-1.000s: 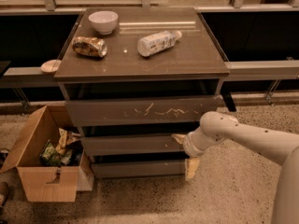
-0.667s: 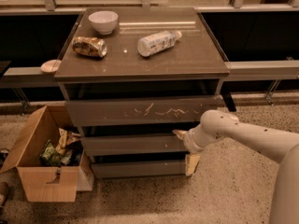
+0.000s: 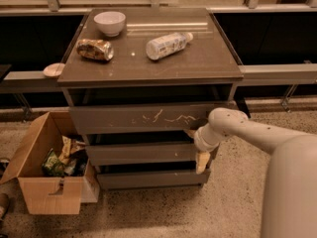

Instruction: Open middle drawer

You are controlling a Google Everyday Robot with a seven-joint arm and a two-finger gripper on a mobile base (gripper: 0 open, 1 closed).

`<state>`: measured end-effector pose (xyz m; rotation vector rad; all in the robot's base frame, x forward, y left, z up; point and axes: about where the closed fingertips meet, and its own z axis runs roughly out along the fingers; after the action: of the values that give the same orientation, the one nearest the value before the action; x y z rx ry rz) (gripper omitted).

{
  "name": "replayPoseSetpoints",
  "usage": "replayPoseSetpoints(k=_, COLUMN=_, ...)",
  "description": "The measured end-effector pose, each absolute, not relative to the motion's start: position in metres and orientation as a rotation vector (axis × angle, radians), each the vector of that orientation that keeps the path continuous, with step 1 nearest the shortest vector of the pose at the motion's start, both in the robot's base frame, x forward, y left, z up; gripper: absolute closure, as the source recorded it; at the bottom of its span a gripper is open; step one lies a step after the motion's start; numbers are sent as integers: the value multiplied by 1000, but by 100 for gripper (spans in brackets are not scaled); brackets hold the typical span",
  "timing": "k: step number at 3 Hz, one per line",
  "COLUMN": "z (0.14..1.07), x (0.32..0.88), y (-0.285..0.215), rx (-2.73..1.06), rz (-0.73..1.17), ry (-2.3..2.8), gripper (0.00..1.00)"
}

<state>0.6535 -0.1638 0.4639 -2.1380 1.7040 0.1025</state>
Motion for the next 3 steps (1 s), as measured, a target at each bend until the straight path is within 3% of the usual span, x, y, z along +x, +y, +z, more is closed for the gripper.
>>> replayPoseSetpoints(k=2, z=437, x=668, y=-170, rx=-2134, rz=126, ry=1786, gripper=1)
replayPoseSetpoints(k=3, z=402, x=659, y=-177, rx=-2090, rz=195, ry=1873, gripper=23)
